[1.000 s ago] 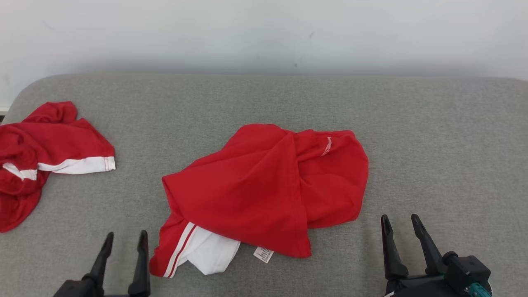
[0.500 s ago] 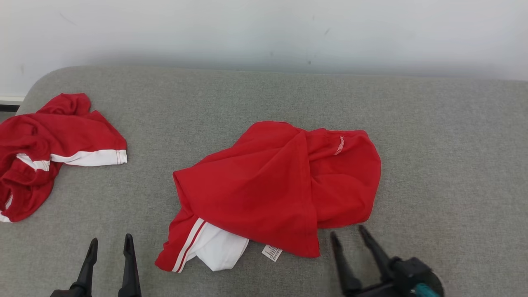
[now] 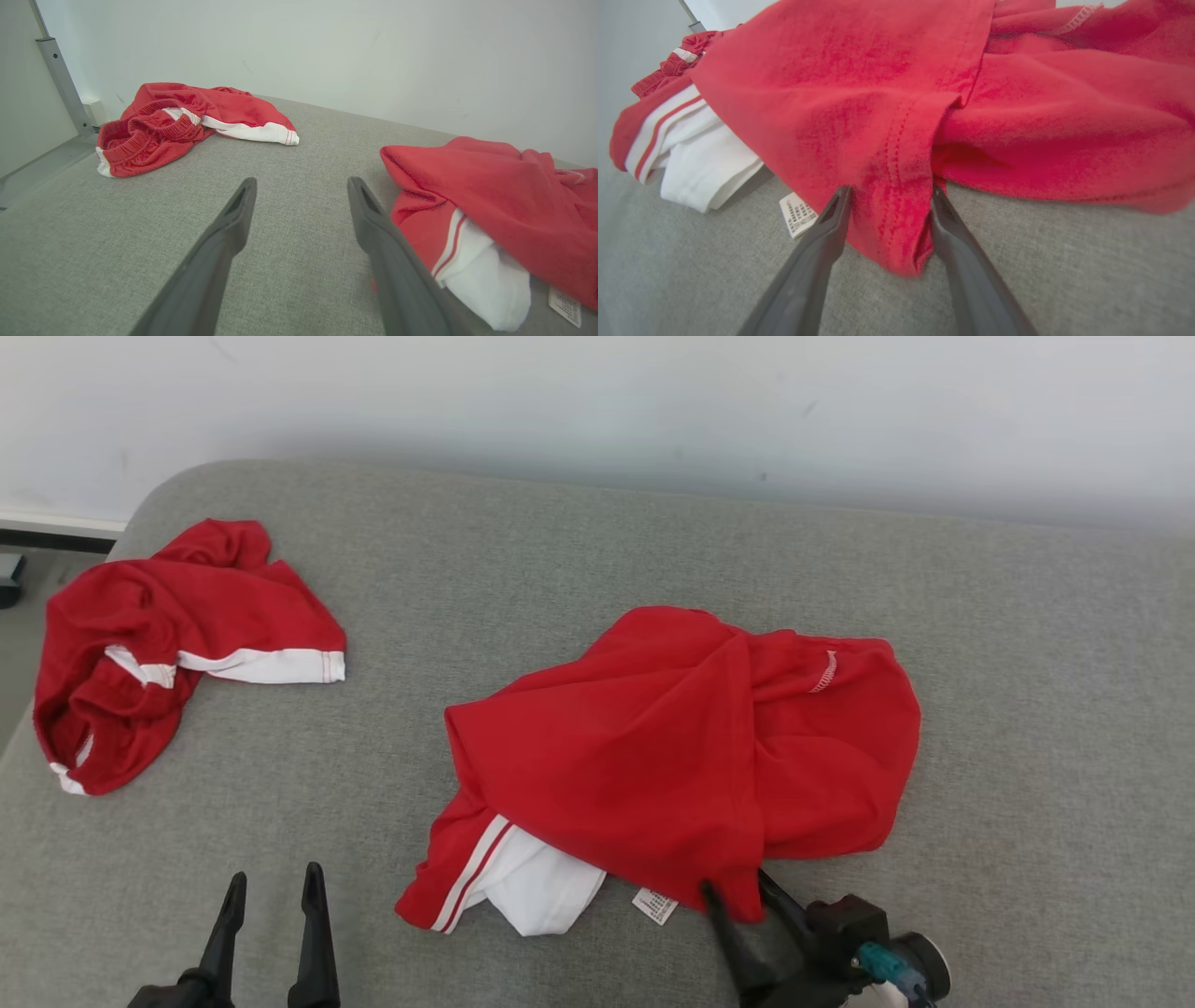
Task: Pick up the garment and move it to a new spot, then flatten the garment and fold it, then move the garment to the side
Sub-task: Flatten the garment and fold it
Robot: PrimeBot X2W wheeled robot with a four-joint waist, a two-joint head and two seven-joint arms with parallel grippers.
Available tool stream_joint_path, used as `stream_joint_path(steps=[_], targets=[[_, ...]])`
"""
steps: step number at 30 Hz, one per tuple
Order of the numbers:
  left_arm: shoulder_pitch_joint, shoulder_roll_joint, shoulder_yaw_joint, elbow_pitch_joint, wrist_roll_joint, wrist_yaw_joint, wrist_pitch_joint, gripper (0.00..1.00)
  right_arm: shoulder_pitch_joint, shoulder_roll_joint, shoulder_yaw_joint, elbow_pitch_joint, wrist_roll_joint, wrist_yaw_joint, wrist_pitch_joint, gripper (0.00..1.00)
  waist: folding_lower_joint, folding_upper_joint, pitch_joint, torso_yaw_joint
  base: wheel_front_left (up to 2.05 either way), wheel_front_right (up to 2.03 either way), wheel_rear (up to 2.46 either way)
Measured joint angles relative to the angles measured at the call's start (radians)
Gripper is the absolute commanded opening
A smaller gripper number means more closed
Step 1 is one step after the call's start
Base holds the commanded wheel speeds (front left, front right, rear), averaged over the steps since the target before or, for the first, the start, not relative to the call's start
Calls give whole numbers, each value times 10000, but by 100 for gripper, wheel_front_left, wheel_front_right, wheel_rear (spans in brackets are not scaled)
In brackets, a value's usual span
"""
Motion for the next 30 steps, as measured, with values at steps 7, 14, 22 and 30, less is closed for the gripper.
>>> stream_joint_path(steps=[7, 14, 22, 30], targets=[[127, 2, 169, 10, -63, 0, 0, 100, -178, 2, -339, -217, -17, 0, 0, 0, 0, 0, -23, 74, 0, 0, 0], [227, -2, -54, 104, -159, 0, 0, 100, 725, -336, -1055, -1407, -150, 0, 0, 0, 0, 0, -101, -405, 0, 0, 0], [149, -2, -355, 343, -253, 0, 0, 100, 2376, -1080, -2518, -2876, 17, 0, 0, 0, 0, 0, -208, -1091, 0, 0, 0], [137, -4, -416, 441, -337, 0, 0, 100, 3611, -1310, -3831, -4391, 100, 0, 0, 0, -1, 0, -282, -1512, 0, 0, 0]])
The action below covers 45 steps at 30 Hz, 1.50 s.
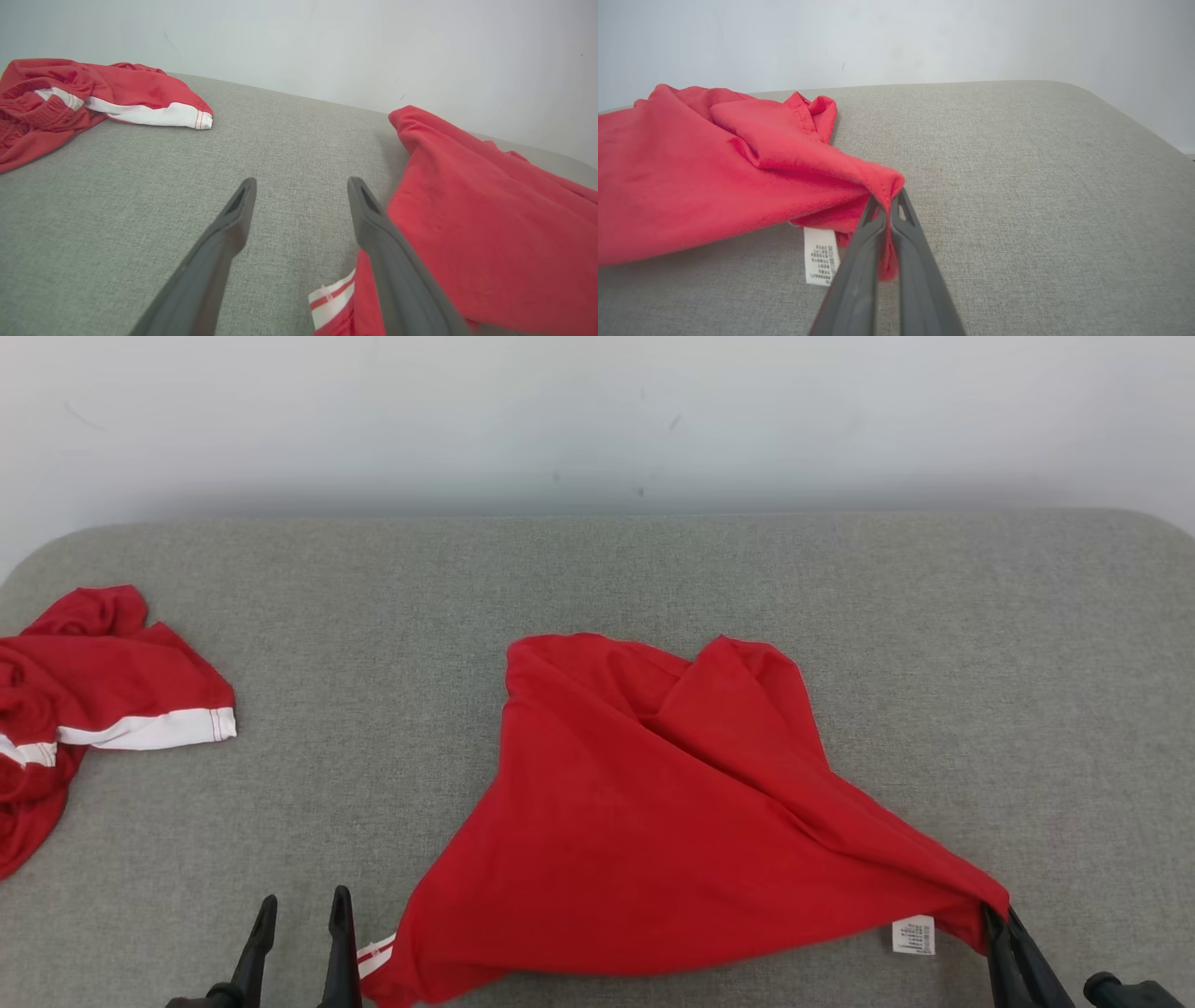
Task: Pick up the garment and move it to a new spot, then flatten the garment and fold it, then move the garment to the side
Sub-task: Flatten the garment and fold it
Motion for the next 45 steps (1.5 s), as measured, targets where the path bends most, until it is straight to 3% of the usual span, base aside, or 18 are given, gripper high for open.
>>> stream_joint_path(steps=[6, 14, 22, 26, 27, 29, 30, 34, 45], targets=[[40, 0, -2, 61, -10, 0, 0, 100, -120, -88, 109, -424, 169, 0, 0, 0, 0, 0, -8, -20, 0, 0, 0], [-105, -4, -171, 142, -13, 0, 0, 100, -2201, -541, 920, 182, 261, 0, -2, 0, 0, 0, 108, 238, 0, 0, 0], [-319, 2, -579, 282, -105, 0, 0, 100, -4790, -878, 1576, 3009, 393, 0, 0, 0, 1, 1, 253, 845, 0, 0, 0], [-436, -2, -769, 318, -176, 0, 0, 100, -5784, -895, 1047, 4460, 368, 0, -2, 0, 1, 0, 341, 1172, 0, 0, 0], [-443, 0, -782, 324, -188, 0, 0, 100, -5948, -886, 882, 4838, 366, 0, 2, 8, 1, 0, 363, 1238, 0, 0, 0], [-442, 0, -823, 353, -245, 0, 0, 100, -6143, -851, 742, 5191, 366, 0, 2, 47, 1, 0, 398, 1335, 0, 0, 0], [-442, -2, -836, 366, -265, 4, 0, 100, -6230, -834, 732, 5281, 368, 0, 0, 100, 1, 1, 407, 1363, 0, 0, 0], [-414, 0, -765, 414, -339, 75, 0, 100, -6257, -713, 767, 5179, 454, 0, 0, 100, 1, 0, 364, 1281, 0, 0, 0], [-329, -2, -642, 441, -328, 73, 0, 100, -4684, -550, 510, 3317, 823, 0, 0, 100, 0, 0, 161, 610, 0, 0, 0]])
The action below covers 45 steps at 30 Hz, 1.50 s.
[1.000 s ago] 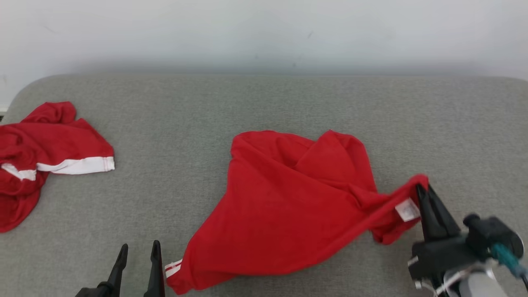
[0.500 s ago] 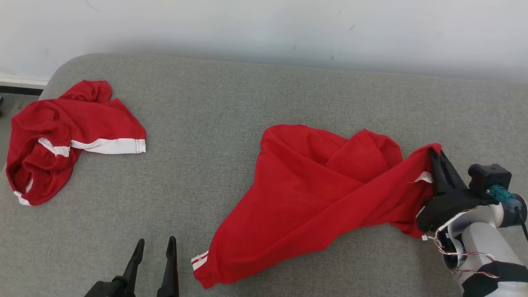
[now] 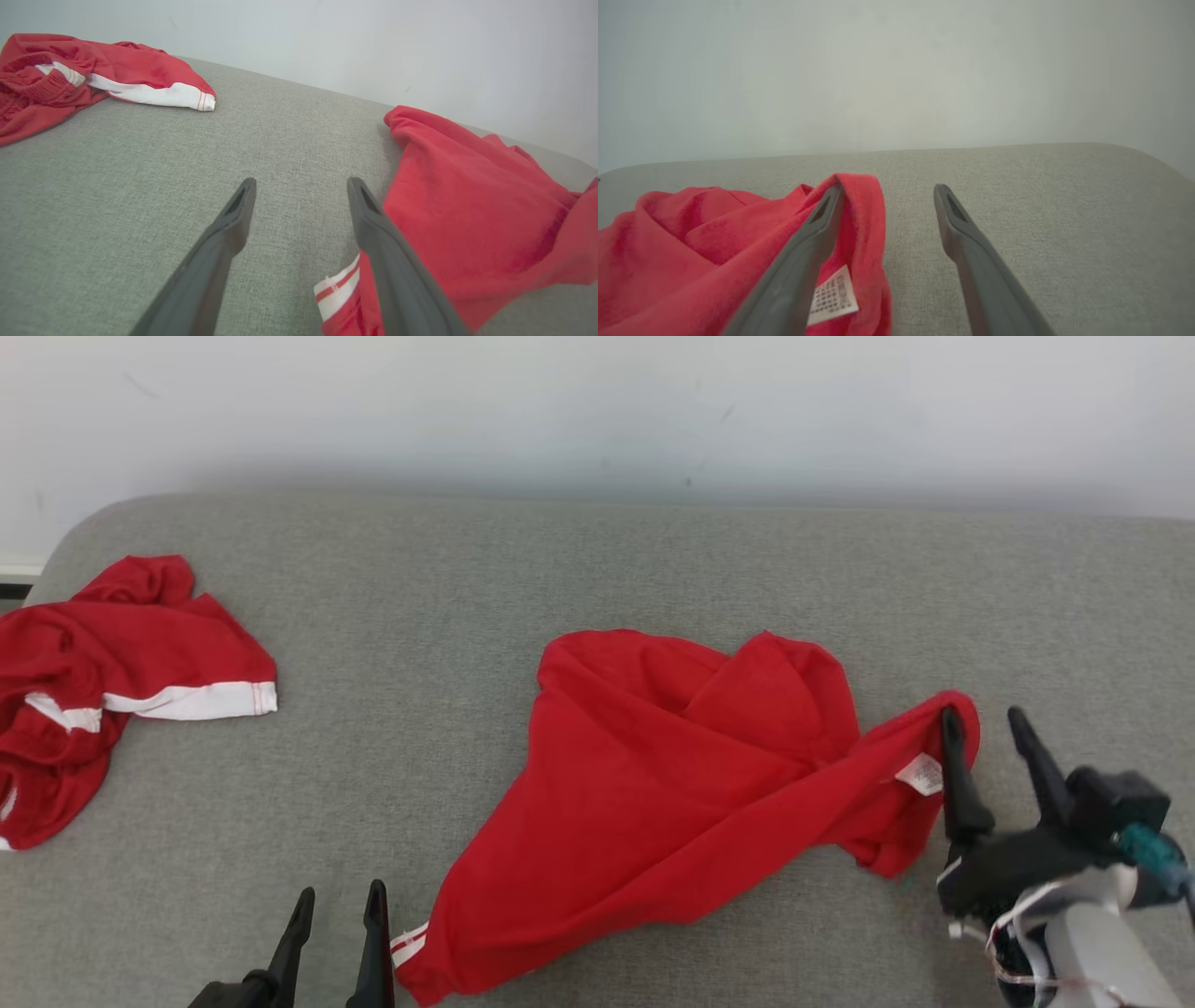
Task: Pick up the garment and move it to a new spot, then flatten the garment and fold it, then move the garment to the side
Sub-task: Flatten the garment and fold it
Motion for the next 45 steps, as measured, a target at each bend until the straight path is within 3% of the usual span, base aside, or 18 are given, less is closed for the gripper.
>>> stream_joint_path(steps=[8, 16, 23, 37, 45], targets=[[49, -2, -31, 42, -12, -6, 0, 100, 1011, 86, 330, -972, 234, 0, -2, 100, -1, 0, -7, -262, 0, 0, 0], [118, 0, -33, 23, -6, -8, 0, 100, 2277, 625, -654, -3214, -222, 0, -2, 100, -1, 0, -99, -259, 0, 0, 0], [530, 0, -171, 104, 228, -48, 0, 100, 3141, 1174, -938, -4261, -328, 0, -2, 100, -1, 0, -179, -254, 0, 0, 0], [970, 0, -999, 658, 798, -73, 0, 100, 3591, 1710, -706, -4236, -313, 0, 0, 100, -1, 0, -161, -455, 0, 0, 0], [240, 105, -1455, 1615, 842, -73, 0, 100, 3521, 1755, -771, -4190, -309, 0, 0, 100, 1, 0, -69, -617, 0, 0, 0]])
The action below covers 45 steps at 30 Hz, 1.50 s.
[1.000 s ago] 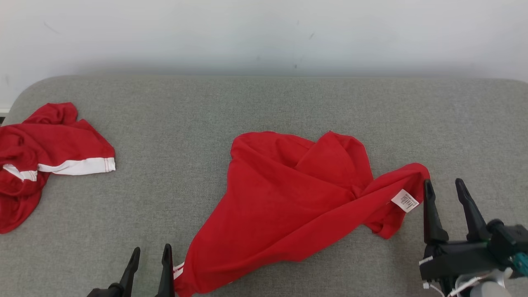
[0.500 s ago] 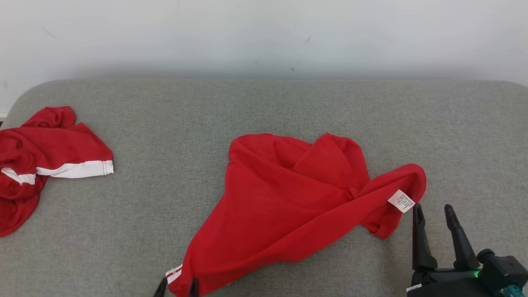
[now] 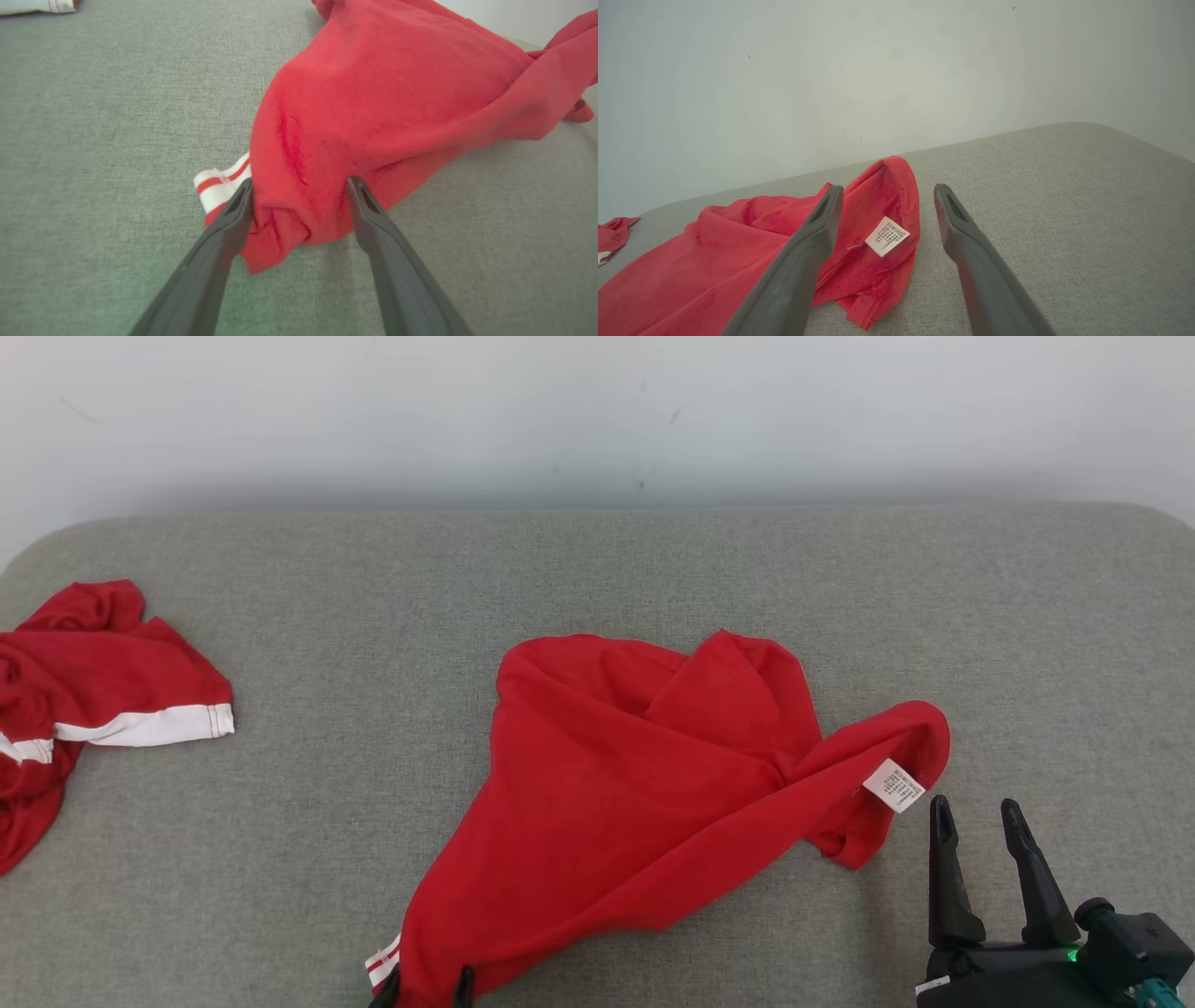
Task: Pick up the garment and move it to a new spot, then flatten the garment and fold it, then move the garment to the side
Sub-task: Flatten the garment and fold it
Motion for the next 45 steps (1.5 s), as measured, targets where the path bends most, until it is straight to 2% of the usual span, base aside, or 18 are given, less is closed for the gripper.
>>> stream_joint_path(steps=[2, 3, 4, 5, 9, 12, 20, 25, 34, 45], targets=[[-229, 27, -102, 209, -88, 0, 0, 100, -18, 12, 12, 19, 0, 0, 0, 100, 0, 0, -3, -20, 0, 0, 0], [-332, 33, -150, 274, -146, 0, 0, 40, -25, 17, 13, 21, 0, 0, 0, 100, 0, 0, -10, -30, 0, 0, 0], [-407, 54, -205, 286, -169, 0, 0, 18, -29, 17, 21, 23, 2, 0, 0, 100, 0, 0, -18, -41, 0, 0, 0], [-442, 67, -251, 265, -209, 0, 0, 0, -32, 25, 21, 17, 8, 0, 0, 100, 0, 0, -24, -52, 0, 0, 0], [-425, 155, -491, -301, -322, 2, 0, 0, -23, 42, -13, -35, 48, 0, 0, 100, 0, 0, -39, -32, 0, 0, 0], [-207, 322, -1032, -1003, -380, 0, 0, 0, 31, 59, -90, -67, 98, 0, 0, 100, 0, 0, -46, 67, 0, 0, 0], [379, 1210, -2907, -3486, -656, 0, 0, 0, 91, 77, -341, -117, 180, 0, 0, 100, 0, 0, -17, 495, 0, 0, 0], [573, 1618, -3425, -4128, -780, 0, 0, 0, 61, 81, -351, -96, 242, 0, 0, 100, 0, 0, 43, 648, 0, 0, 0], [-530, 1522, -3083, -3616, -725, 0, 0, 0, -88, 84, -268, 140, 311, 0, 0, 100, -1, 0, 42, 364, 0, 0, 0], [-3197, 1845, -2366, -1208, -1292, -6, 0, 0, -637, 84, 134, 579, 355, 0, 0, 100, 0, 1, 267, -536, 0, 0, 0]])
